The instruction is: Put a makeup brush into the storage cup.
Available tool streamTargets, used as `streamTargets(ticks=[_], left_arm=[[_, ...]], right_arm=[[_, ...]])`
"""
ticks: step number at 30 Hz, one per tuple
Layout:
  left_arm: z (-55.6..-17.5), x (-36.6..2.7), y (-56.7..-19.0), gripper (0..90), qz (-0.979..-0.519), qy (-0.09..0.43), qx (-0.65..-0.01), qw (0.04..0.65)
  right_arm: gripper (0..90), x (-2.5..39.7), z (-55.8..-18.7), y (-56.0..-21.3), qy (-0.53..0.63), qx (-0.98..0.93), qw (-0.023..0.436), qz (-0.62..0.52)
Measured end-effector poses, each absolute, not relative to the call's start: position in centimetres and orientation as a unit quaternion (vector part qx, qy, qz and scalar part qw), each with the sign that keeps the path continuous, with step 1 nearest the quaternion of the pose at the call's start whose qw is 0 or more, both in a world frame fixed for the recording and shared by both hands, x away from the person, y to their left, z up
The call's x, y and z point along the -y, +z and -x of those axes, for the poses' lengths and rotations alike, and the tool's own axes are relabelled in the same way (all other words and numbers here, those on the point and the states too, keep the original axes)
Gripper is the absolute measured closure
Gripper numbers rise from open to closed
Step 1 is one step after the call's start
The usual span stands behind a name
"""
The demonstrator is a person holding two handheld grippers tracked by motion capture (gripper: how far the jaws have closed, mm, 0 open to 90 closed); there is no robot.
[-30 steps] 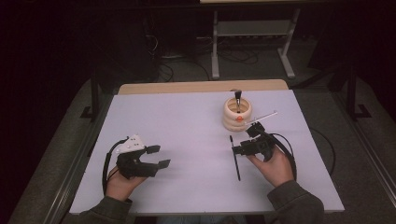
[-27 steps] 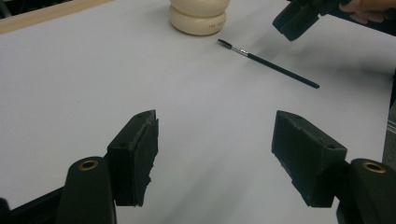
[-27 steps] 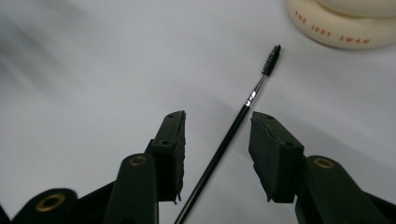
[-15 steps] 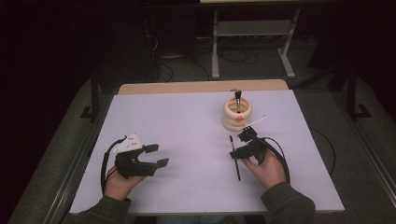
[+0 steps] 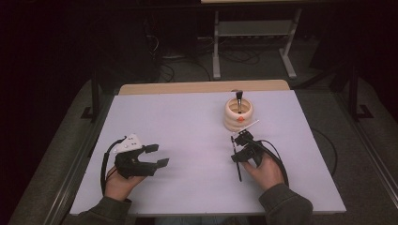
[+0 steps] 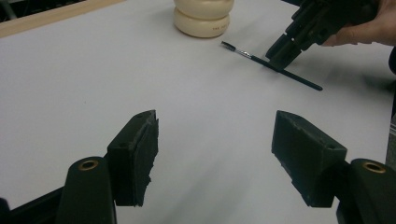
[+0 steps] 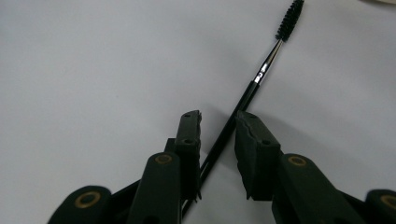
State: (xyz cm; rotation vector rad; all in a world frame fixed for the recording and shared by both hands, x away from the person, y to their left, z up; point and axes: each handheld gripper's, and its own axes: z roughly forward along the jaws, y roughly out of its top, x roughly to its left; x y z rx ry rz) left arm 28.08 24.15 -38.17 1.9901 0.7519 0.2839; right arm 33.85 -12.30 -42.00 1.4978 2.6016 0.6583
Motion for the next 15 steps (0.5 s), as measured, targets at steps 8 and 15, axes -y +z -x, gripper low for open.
streamTargets(ticks=[8, 15], left_arm=[[-28.04, -23.96, -38.20, 31.1, -0.814, 0.116, -0.310, 0.477], [-27.95, -23.80, -38.16, 31.2, -0.815, 0.117, -0.308, 0.477]], right_arm=[[75.6, 11.57, -32.80, -42.74, 0.205, -0.852, 0.083, -0.475], [78.6, 11.46, -32.91, -42.66, 0.199, -0.854, 0.082, -0.474]])
